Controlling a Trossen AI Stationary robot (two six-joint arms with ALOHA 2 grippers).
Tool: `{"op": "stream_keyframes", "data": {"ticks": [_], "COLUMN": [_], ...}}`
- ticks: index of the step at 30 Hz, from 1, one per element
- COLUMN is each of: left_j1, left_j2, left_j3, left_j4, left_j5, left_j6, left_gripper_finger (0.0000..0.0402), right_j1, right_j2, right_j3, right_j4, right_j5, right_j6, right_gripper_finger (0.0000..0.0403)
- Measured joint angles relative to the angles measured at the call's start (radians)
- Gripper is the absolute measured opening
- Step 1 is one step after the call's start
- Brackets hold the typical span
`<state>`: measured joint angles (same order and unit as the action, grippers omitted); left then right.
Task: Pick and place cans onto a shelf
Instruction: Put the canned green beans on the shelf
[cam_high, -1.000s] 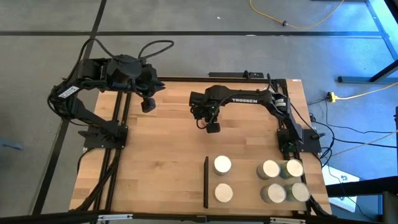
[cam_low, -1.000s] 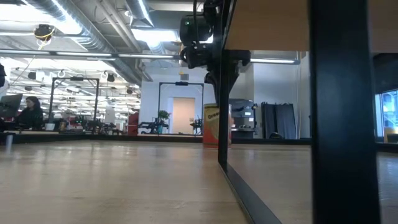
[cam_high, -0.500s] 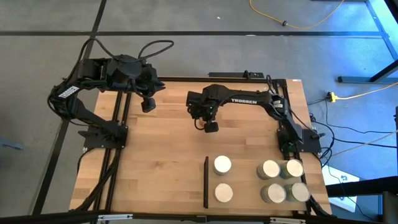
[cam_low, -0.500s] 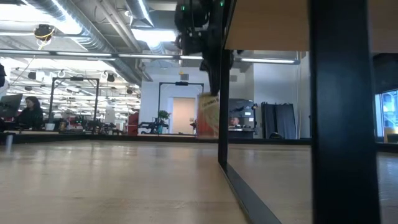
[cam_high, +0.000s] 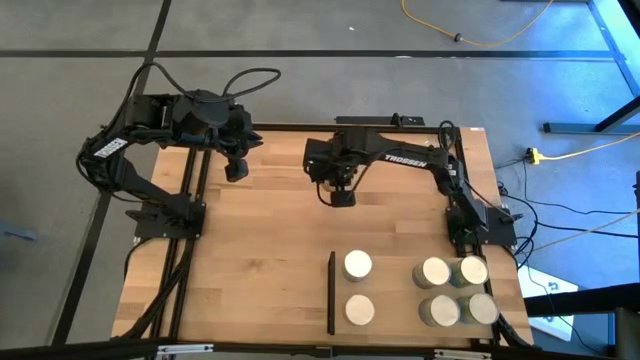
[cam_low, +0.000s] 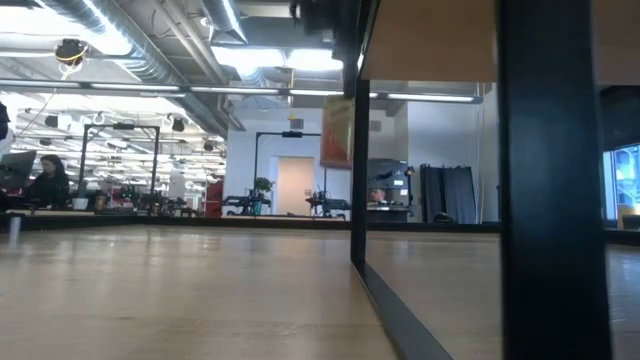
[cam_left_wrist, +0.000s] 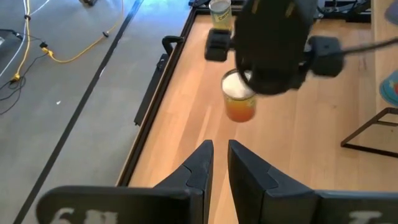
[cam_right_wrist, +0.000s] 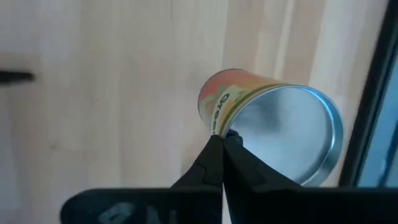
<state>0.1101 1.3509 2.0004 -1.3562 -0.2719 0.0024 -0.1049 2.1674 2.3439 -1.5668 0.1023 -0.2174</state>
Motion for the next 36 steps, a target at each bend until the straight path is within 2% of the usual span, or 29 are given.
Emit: {"op": "stream_keyframes", "data": {"ticks": [3,8,20,28,32,36], "left_j1": [0.000,0.000,0.000,0.000,0.000,0.000], "left_j2": [0.000,0.000,0.000,0.000,0.000,0.000], "left_j3": [0.000,0.000,0.000,0.000,0.000,0.000], "left_j4": [0.001,0.001,0.002,0.002,0.003,0.003], "left_j5": [0.000,0.000,0.000,0.000,0.000,0.000], "left_j6": [0.000,0.000,-0.001,-0.053,-0.055,-0.094], "left_gripper_finger": [0.0043,0.0043,0.0043,0.0043,0.0043,0.0043], "right_j1": [0.017,0.050,0.168,0.273,0.346,0.435], "right_j2": [-0.045,-0.105,-0.314,-0.468,-0.529,-0.596], "right_j3": [-0.001,-0.005,-0.003,-0.011,-0.039,-0.109], "right_j4": [-0.001,-0.004,-0.005,-0.005,-0.004,-0.004], "right_j5": [-0.040,-0.048,0.040,0.048,-0.031,-0.087], "right_j6": [0.003,0.077,0.188,0.262,0.271,0.346], "right_gripper_finger": [0.0000,0.0000,0.0000,0.0000,0.0000,0.0000]}}
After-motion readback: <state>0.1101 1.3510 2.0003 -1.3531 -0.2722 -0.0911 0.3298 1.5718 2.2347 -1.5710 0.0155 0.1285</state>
